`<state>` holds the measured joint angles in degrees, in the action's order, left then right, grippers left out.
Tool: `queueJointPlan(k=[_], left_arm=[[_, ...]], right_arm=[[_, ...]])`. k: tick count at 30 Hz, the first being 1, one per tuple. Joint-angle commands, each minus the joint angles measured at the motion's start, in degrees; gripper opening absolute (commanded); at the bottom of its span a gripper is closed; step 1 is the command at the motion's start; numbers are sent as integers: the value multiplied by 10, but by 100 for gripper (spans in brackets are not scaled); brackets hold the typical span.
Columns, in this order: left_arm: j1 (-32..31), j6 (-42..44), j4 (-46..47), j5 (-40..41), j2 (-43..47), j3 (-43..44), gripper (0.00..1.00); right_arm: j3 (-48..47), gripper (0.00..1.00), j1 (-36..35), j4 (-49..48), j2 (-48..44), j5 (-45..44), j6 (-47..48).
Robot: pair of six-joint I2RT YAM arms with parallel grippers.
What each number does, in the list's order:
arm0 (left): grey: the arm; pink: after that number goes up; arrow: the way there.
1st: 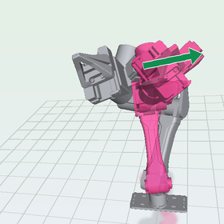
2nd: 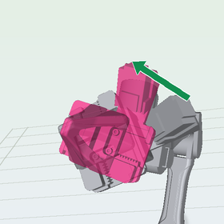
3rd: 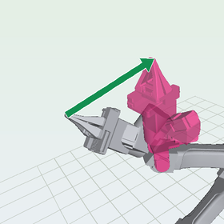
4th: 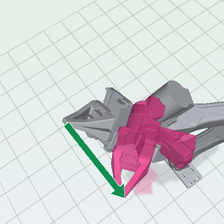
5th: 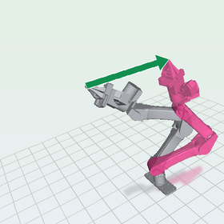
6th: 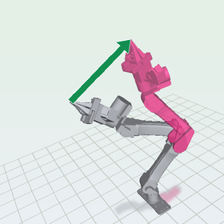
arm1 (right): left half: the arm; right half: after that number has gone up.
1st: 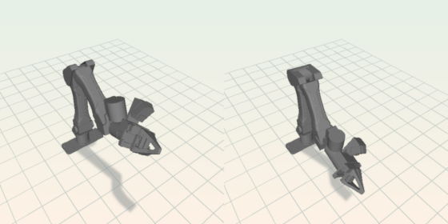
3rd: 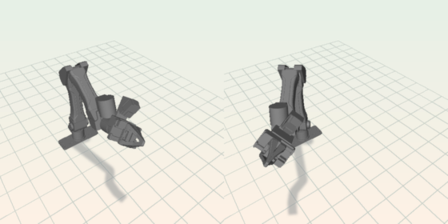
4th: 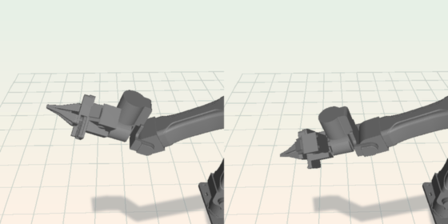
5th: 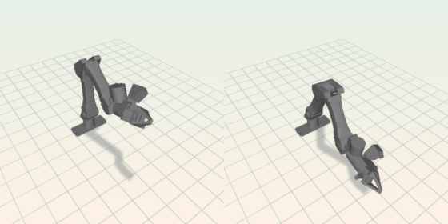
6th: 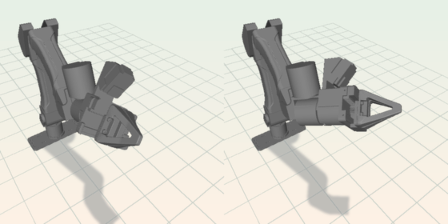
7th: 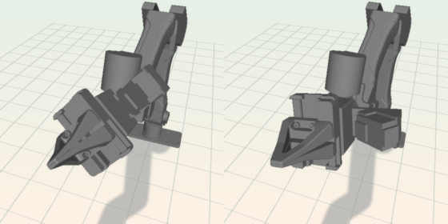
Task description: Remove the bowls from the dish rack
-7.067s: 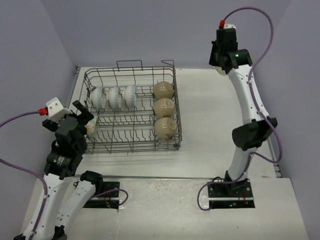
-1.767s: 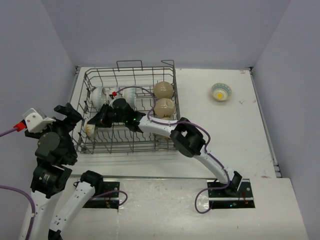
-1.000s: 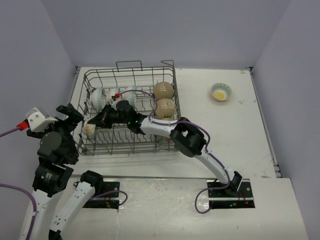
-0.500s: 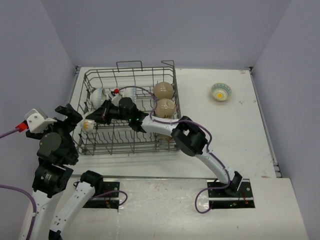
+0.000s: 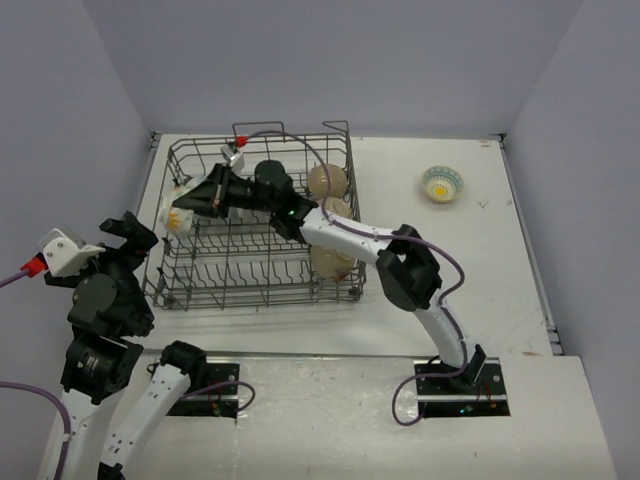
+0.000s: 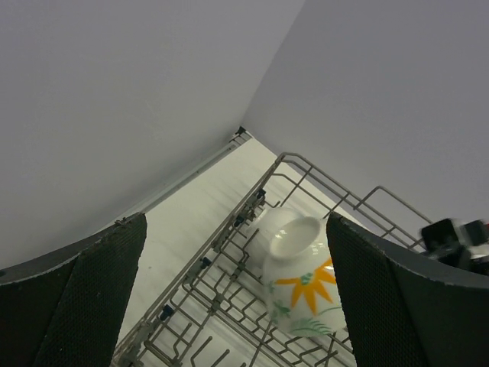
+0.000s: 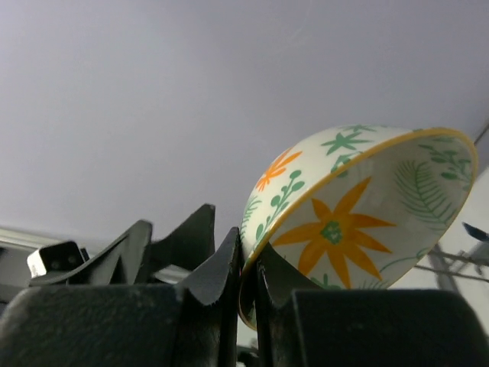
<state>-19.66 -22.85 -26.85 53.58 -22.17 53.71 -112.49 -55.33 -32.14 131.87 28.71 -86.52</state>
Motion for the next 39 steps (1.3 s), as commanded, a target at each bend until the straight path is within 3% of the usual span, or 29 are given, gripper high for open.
queueJointPlan(k=[1,2,4,5,8,10,13,17,20,21,25,39], left_arm=[[-3,-10,12,17,8,1,100],[-3,-8,12,14,6,-1,100],[-3,3,17,1,-3,-1,100],[-3,10,18,-16,-15,-1,100],[-3,18,5,-43,-45,9,100],[-3,17,0,-51,-63,8,100],[-3,20,8,-71,-81,4,100],[-4,27,18,-106,-97,-1,100],[-14,35,22,-120,-105,-1,100],[-23,38,20,-116,-105,0,100],[-34,38,19,-112,-108,-4,100],[-36,47,31,-140,-117,-13,100]], right_arm=[[-93,0,49,139,-147,37,186],[-110,0,58,267,-167,33,230],[-158,0,92,398,-233,-13,381],[-169,0,110,526,-252,-38,424],[-139,0,198,689,-339,-183,552],[-60,0,255,719,-420,-323,618],[-34,0,340,782,-456,-433,674],[-49,0,471,833,-389,-438,710],[-113,0,507,866,-298,-450,735],[-174,0,508,899,-238,-463,753],[-251,0,515,936,-126,-482,797],[-183,0,525,909,-36,-438,818]])
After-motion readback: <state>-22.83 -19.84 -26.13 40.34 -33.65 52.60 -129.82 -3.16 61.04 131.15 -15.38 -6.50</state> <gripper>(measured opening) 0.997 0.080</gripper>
